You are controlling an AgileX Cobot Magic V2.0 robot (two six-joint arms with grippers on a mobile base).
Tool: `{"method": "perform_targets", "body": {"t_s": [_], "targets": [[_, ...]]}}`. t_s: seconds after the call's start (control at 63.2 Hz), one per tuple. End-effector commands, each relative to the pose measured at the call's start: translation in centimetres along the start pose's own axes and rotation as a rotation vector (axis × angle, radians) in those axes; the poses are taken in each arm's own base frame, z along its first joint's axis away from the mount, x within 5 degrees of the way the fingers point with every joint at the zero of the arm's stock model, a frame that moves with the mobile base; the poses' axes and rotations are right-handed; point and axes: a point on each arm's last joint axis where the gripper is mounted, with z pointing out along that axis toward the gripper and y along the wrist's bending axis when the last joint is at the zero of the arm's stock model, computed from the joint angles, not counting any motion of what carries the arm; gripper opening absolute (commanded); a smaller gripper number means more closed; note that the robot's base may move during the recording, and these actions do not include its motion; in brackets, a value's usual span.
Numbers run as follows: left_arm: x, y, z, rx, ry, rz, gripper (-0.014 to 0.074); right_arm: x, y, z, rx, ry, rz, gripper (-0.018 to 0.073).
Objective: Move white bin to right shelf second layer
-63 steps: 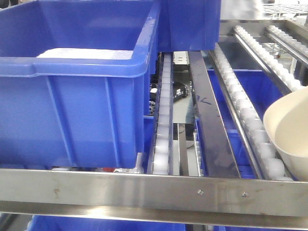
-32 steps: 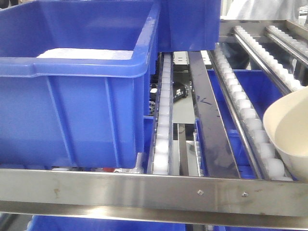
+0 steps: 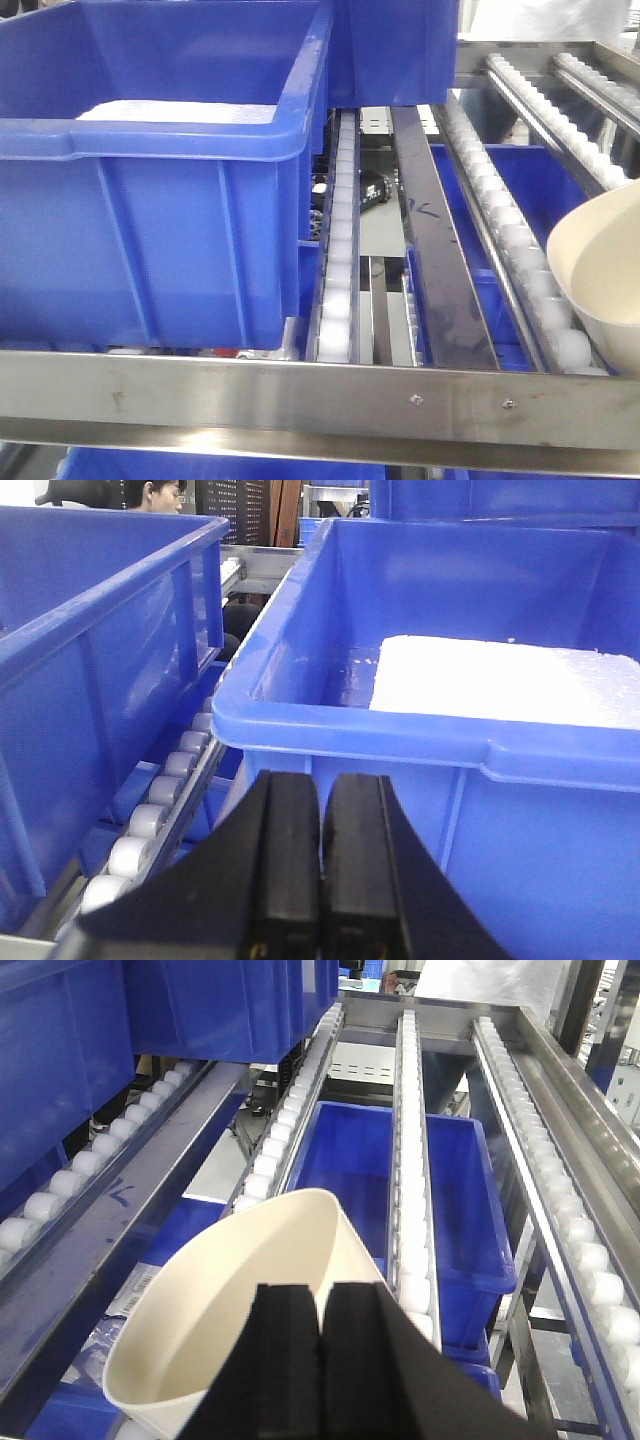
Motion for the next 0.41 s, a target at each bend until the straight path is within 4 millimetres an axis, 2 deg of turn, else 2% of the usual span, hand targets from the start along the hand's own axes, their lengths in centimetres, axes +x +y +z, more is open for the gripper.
{"method": "perform_targets", "body": {"t_s": [0.0,0.396], "targets": [[0.08,0.03,-0.04,0.003,-0.071,-0.011,0.0085,-0.90,-0.10,-0.16,0.012,-0.106,-0.010,0.0051],[0.08,0.03,-0.04,0.003,-0.071,-0.011,0.0085,-0.90,-0.10,-0.16,0.012,-0.106,-0.010,0.0051]]}}
